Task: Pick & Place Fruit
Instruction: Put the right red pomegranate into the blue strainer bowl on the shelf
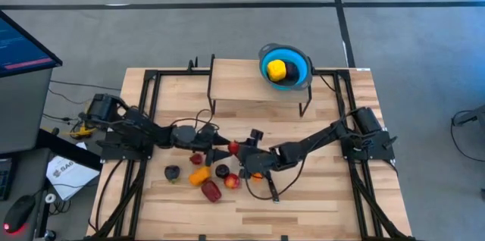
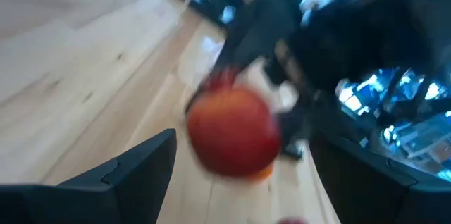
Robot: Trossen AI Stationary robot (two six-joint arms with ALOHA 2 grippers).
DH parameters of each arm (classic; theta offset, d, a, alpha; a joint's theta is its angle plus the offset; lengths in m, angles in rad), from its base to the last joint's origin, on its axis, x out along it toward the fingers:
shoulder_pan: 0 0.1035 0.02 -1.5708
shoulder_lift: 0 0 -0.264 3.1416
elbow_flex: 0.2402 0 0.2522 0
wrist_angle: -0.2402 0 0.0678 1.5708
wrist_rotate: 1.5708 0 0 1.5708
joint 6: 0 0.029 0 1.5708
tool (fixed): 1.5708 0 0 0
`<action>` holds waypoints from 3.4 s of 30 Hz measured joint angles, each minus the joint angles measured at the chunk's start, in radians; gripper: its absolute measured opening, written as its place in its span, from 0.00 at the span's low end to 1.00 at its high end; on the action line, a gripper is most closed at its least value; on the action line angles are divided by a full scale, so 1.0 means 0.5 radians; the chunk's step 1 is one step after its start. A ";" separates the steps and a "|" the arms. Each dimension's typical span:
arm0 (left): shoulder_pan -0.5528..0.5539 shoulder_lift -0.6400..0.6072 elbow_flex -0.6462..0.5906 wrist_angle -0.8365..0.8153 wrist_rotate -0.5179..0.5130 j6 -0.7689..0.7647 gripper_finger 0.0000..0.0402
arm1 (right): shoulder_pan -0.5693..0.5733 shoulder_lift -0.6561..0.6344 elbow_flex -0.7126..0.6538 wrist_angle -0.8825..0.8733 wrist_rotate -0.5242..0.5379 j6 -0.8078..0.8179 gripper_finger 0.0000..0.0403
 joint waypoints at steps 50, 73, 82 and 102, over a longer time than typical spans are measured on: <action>-0.124 0.128 0.128 -0.046 0.163 2.064 0.47 | 0.359 -0.002 -0.441 0.558 0.217 1.175 0.75; -0.123 0.128 0.127 -0.079 -0.208 2.775 0.48 | 0.036 -0.003 -0.212 0.703 0.263 1.387 0.75; -0.122 0.128 0.127 -0.075 -0.293 2.772 0.48 | -0.020 -0.002 -0.079 0.333 0.180 1.488 0.75; -0.122 0.128 0.127 -0.085 -0.331 2.769 0.48 | -0.146 -0.002 -0.069 0.325 -0.153 1.641 0.54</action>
